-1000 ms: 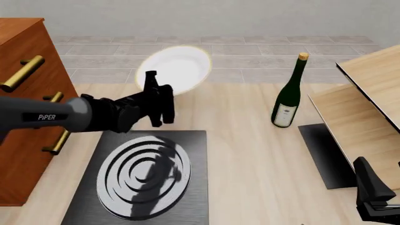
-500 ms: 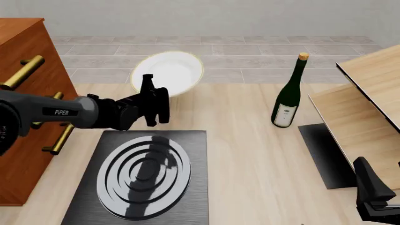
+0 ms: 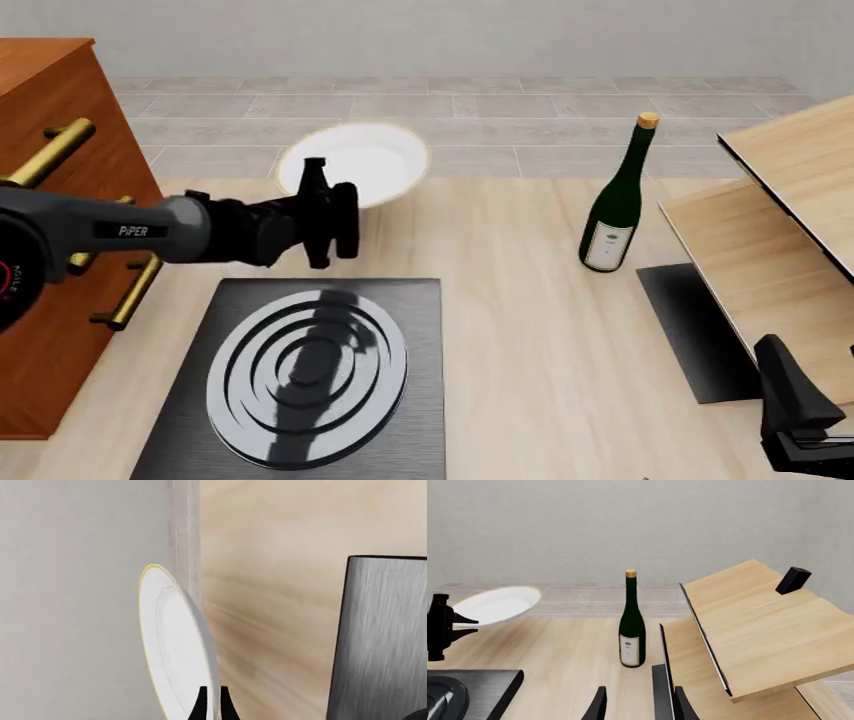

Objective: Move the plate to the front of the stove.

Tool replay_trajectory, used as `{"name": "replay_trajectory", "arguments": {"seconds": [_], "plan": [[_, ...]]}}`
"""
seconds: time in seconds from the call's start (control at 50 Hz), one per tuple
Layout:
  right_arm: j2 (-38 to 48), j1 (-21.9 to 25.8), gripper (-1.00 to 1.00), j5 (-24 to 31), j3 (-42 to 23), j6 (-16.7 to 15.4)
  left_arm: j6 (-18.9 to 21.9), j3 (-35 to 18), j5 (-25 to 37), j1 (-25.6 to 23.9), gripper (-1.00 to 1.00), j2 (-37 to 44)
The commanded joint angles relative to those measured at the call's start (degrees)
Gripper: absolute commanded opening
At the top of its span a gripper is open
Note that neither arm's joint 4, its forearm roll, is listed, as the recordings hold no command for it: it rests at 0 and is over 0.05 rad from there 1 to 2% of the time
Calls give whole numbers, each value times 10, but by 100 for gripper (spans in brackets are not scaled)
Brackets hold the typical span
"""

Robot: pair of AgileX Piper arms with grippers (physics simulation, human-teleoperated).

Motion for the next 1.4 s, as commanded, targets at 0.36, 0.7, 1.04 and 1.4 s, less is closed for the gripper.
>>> {"name": "replay_trajectory", "arguments": {"seconds": [0.36, 0.7, 1.04, 1.4], "plan": [[0, 0, 100, 0, 0, 0, -13, -23, 171, 5, -100, -56], [0, 0, 100, 0, 0, 0, -28, -71, 219, -13, -100, -36], [0, 0, 100, 0, 0, 0, -39, -72, 214, -17, -100, -9], [0, 0, 100, 0, 0, 0, -51, -78, 213, -27, -100, 20]]}}
